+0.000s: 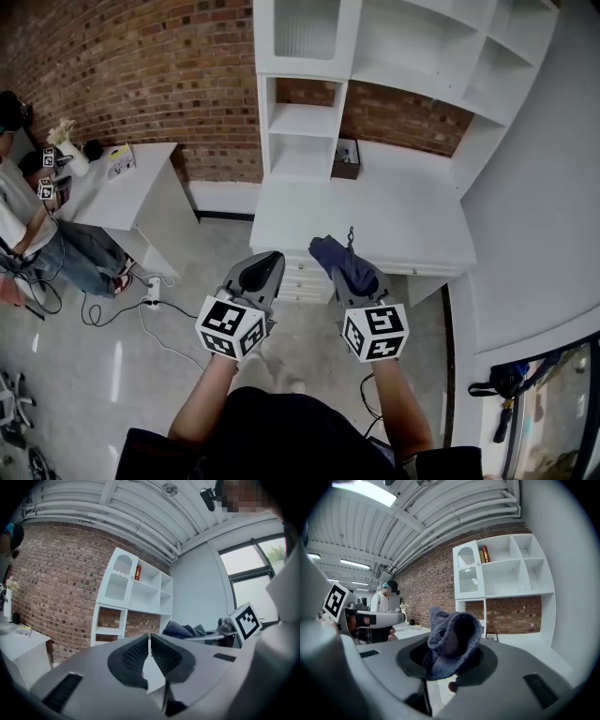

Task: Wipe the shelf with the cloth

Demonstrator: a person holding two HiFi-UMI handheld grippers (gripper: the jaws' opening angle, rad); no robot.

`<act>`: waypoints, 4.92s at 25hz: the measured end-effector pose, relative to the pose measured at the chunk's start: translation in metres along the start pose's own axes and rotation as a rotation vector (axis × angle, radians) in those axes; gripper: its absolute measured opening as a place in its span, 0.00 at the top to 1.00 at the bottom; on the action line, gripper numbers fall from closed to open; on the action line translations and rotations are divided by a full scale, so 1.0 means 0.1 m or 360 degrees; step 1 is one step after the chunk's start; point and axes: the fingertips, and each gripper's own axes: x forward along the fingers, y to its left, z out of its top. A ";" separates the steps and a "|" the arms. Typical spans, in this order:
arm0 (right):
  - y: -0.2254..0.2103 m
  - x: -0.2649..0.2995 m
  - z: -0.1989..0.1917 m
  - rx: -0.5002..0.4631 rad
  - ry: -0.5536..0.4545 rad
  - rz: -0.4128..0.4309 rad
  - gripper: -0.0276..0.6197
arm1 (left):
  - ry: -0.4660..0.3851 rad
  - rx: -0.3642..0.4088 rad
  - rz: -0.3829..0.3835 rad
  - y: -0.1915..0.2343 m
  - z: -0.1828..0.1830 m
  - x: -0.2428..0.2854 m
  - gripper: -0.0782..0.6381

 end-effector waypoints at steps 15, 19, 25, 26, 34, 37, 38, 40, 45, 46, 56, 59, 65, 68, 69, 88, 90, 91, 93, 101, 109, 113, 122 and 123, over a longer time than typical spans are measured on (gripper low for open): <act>-0.29 0.30 0.03 0.0043 -0.0012 -0.0016 0.76 | 0.0030 0.0011 0.0007 0.24 -0.03 0.35 0.85; -0.36 0.50 0.07 0.0039 -0.0024 -0.0020 0.76 | 0.0016 0.0025 0.0007 0.38 0.02 0.50 0.85; -0.41 0.87 0.12 -0.0005 -0.0021 0.0005 0.76 | 0.0003 0.0045 0.0022 0.64 0.04 0.71 0.85; -0.42 0.94 0.14 -0.0014 -0.0023 0.0008 0.76 | 0.0003 0.0045 0.0023 0.70 0.05 0.76 0.85; -0.54 1.56 0.29 0.0001 -0.0025 0.0011 0.76 | -0.0008 0.0046 0.0016 1.19 0.17 1.16 0.85; -0.57 1.80 0.39 0.0002 -0.0031 0.0006 0.76 | -0.0012 0.0045 0.0006 1.38 0.24 1.29 0.85; -0.57 1.88 0.43 0.0001 -0.0031 0.0005 0.76 | -0.0014 0.0043 0.0005 1.45 0.26 1.34 0.85; -0.59 2.03 0.49 -0.0003 -0.0028 -0.0003 0.76 | -0.0016 0.0040 -0.0001 1.57 0.30 1.42 0.85; -0.61 2.37 0.62 -0.0009 -0.0025 -0.0030 0.76 | -0.0041 -0.0014 -0.0032 1.86 0.40 1.63 0.85; -0.61 2.44 0.64 -0.0014 -0.0023 -0.0036 0.76 | -0.0052 -0.0028 -0.0049 1.89 0.43 1.68 0.85; -0.64 2.90 0.77 -0.0003 -0.0018 -0.0156 0.76 | -0.0058 -0.0030 -0.0175 2.30 0.49 1.93 0.85; -0.69 3.00 0.78 0.0016 -0.0015 -0.0190 0.76 | -0.0055 -0.0036 -0.0213 2.36 0.51 2.00 0.85; -0.74 3.11 0.77 0.0019 0.0009 -0.0225 0.76 | -0.0048 -0.0031 -0.0281 2.38 0.51 2.15 0.85; -0.81 3.16 0.76 0.0037 0.0013 -0.0245 0.76 | -0.0038 -0.0039 -0.0282 2.43 0.47 2.23 0.85; -0.84 3.17 0.76 0.0043 0.0013 -0.0251 0.76 | -0.0033 -0.0041 -0.0281 2.45 0.46 2.25 0.85; -1.22 3.61 0.83 0.0050 0.0017 -0.0186 0.75 | -0.0014 -0.0027 -0.0205 2.65 0.50 2.76 0.85; -1.28 3.66 0.85 0.0046 0.0013 -0.0181 0.75 | -0.0014 -0.0026 -0.0197 2.67 0.50 2.83 0.85; -1.31 3.69 0.86 0.0043 0.0011 -0.0179 0.75 | -0.0015 -0.0025 -0.0192 2.68 0.50 2.86 0.85; -1.37 3.75 0.88 0.0039 0.0009 -0.0174 0.75 | -0.0018 -0.0025 -0.0183 2.69 0.51 2.94 0.85; -1.64 3.97 0.85 0.0022 0.0019 -0.0148 0.75 | -0.0013 -0.0020 -0.0136 2.78 0.45 3.25 0.85; -1.91 4.20 0.81 0.0012 0.0039 -0.0142 0.75 | -0.0015 -0.0012 -0.0123 2.81 0.43 3.52 0.85; -2.03 4.32 0.79 0.0002 0.0057 -0.0137 0.75 | -0.0013 -0.0017 -0.0092 2.89 0.43 3.65 0.85; -2.33 4.65 0.56 0.0036 0.0157 -0.0166 0.75 | 0.0014 -0.0020 -0.0050 3.00 0.35 3.82 0.85; -2.35 4.68 0.52 0.0044 0.0170 -0.0168 0.75 | 0.0017 -0.0022 -0.0041 3.03 0.35 3.83 0.85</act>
